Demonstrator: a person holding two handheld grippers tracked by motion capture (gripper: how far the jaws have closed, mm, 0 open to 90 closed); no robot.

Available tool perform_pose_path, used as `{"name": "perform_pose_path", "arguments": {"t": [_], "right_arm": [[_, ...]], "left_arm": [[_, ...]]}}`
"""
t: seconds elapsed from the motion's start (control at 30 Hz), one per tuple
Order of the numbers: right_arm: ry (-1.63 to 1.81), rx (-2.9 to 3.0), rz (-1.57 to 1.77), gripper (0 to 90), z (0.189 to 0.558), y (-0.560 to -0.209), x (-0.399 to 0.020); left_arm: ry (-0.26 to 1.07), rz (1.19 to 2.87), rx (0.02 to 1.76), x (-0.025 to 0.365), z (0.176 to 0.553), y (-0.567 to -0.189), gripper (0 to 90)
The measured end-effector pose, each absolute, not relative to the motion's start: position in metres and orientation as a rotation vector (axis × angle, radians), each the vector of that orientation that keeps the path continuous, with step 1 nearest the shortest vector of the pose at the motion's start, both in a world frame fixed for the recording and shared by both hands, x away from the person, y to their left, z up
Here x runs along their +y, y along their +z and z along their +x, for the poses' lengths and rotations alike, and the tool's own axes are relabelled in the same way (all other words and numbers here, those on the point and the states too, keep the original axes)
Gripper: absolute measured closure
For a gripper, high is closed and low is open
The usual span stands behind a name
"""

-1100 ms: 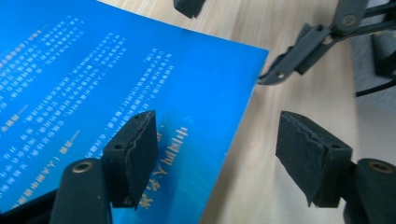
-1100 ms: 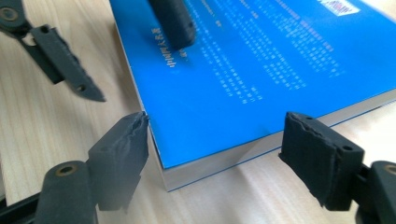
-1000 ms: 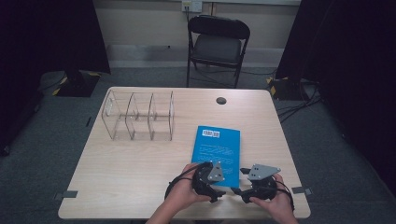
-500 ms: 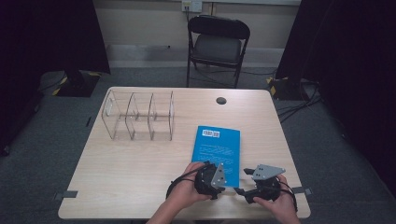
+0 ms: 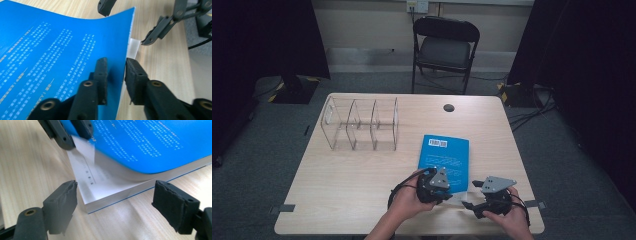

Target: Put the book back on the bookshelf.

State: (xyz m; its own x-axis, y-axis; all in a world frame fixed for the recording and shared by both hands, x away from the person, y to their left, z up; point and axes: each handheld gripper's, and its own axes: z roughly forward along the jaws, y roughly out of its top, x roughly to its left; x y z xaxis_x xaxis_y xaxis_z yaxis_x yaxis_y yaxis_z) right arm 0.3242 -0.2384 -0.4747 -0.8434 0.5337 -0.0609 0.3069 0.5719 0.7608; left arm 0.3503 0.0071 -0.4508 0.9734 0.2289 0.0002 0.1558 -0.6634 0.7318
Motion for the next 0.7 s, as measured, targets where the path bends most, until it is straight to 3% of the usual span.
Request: {"name": "perform_pose_path", "arguments": {"t": [0.17, 0.4, 0.57, 0.6, 0.63, 0.67, 0.7], "right_arm": [[1.12, 2.504, 0.646, 18.9, 0.33, -0.468, -0.234], [1.037, 2.532, 0.511, 21.3, 0.334, -0.466, -0.218], [0.991, 2.56, 0.424, 28.6, 0.34, -0.46, -0.212], [0.957, 2.584, 0.361, 37.5, 0.34, -0.46, -0.207], [0.957, 2.584, 0.361, 37.5, 0.34, -0.46, -0.207], [0.95, 2.571, 0.304, 45.8, 0.339, -0.461, -0.203], [0.938, 2.575, 0.287, 48.3, 0.338, -0.46, -0.202]], "left_arm": [[0.072, 2.312, 0.282, 0.009, 0.351, -0.447, 79.6], [0.044, 2.303, 0.3, 0.009, 0.352, -0.45, 78.8], [0.031, 2.31, 0.298, 0.009, 0.352, -0.447, 74.8], [0.036, 2.295, 0.308, 0.01, 0.35, -0.448, 64.8], [0.047, 2.282, 0.328, 0.011, 0.35, -0.449, 64.8], [0.061, 2.289, 0.35, 0.016, 0.349, -0.449, 48.2], [0.058, 2.283, 0.358, 0.02, 0.349, -0.451, 45.8]]}}
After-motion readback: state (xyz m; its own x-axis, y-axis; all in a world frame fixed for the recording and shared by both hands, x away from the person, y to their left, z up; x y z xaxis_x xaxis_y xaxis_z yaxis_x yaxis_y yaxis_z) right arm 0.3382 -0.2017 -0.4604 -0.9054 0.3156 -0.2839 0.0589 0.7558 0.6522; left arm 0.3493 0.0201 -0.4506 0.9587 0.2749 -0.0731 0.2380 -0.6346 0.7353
